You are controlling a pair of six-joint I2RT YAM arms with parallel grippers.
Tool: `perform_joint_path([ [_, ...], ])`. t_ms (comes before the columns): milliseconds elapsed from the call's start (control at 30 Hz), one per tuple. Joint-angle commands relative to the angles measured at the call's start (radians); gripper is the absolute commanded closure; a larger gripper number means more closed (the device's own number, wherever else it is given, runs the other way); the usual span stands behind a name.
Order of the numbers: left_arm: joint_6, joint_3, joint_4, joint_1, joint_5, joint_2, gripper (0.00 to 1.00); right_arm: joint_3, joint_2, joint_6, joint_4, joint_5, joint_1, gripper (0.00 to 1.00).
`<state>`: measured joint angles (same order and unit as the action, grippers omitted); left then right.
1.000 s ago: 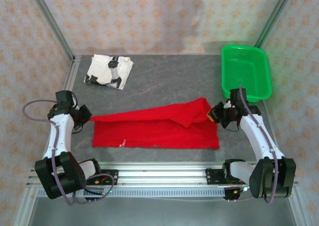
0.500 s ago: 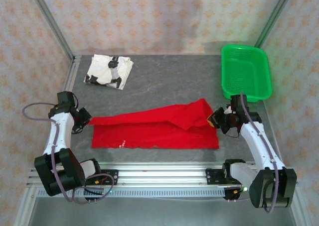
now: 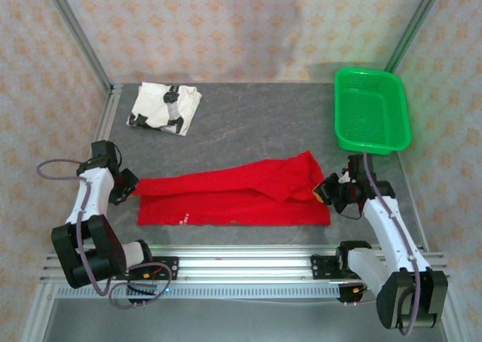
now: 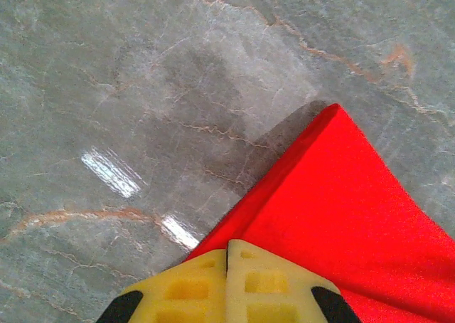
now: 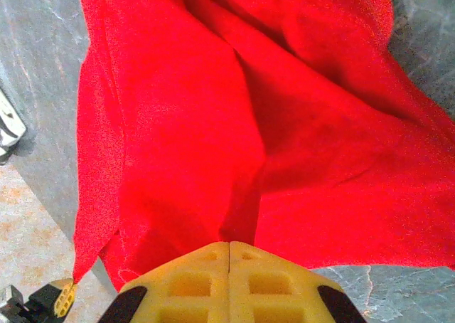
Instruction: Fold and stack the t-shirts
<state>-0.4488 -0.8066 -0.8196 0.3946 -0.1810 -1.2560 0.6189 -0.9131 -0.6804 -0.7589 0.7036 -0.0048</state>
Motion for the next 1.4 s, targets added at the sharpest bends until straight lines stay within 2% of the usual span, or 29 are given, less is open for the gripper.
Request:
perform_joint_path([
  [0,-0.017,0.009,-0.026,-0.002,0.057,-0.03,1.0,-0.028,0.027,-0.007,-0.042,-0.013,-0.003,1.0],
  [200,-0.028,-0.001,-0.043,-0.003,0.089,-0.072,1.0,-0.084,0.062,-0.013,-0.045,-0.009,-0.003,1.0],
  [300,-0.039,-0.013,-0.058,-0.004,0.111,-0.078,0.78,-0.132,0.074,-0.012,-0.037,-0.022,-0.002,0.98],
  [400,-0.061,-0.021,-0.058,-0.003,0.1,-0.048,0.52,-0.164,0.073,-0.01,-0.025,-0.034,-0.002,0.9],
  [433,-0.072,-0.025,-0.055,-0.004,0.085,-0.025,0.47,-0.17,0.074,-0.008,-0.023,-0.039,-0.003,0.88],
  [467,-0.08,-0.032,-0.055,-0.003,0.077,-0.003,0.44,-0.174,0.074,-0.007,-0.018,-0.043,-0.003,0.82],
  [533,-0.128,-0.062,-0.057,-0.005,0.051,0.055,0.4,-0.174,0.071,0.001,-0.026,-0.076,-0.003,0.61],
  [667,-0.18,-0.125,-0.017,-0.06,-0.009,0.189,0.33,-0.122,0.07,0.058,-0.086,-0.155,-0.003,0.43],
  [733,-0.181,-0.176,-0.007,-0.13,-0.013,0.224,0.31,-0.076,0.087,0.089,-0.087,-0.138,-0.002,0.37],
  [867,-0.176,-0.239,0.033,-0.314,0.024,0.27,0.29,0.002,0.152,0.142,-0.082,-0.066,0.001,0.34],
  [967,-0.152,-0.269,0.078,-0.479,0.037,0.276,0.29,0.057,0.133,0.2,-0.124,0.014,0.026,0.33],
  [1100,-0.169,-0.301,0.095,-0.713,-0.007,0.211,0.29,0.099,0.069,0.256,-0.177,-0.07,0.163,0.33],
  [1200,-0.169,-0.313,0.11,-0.931,0.041,0.145,0.3,0.111,0.016,0.251,-0.128,-0.073,0.236,0.33],
  [1267,-0.178,-0.306,0.145,-1.039,0.037,0.105,0.32,0.128,-0.025,0.241,-0.097,-0.069,0.29,0.34],
  [1367,-0.237,-0.293,0.219,-1.17,0.008,0.033,0.33,0.157,-0.061,0.22,-0.123,-0.174,0.313,0.32],
])
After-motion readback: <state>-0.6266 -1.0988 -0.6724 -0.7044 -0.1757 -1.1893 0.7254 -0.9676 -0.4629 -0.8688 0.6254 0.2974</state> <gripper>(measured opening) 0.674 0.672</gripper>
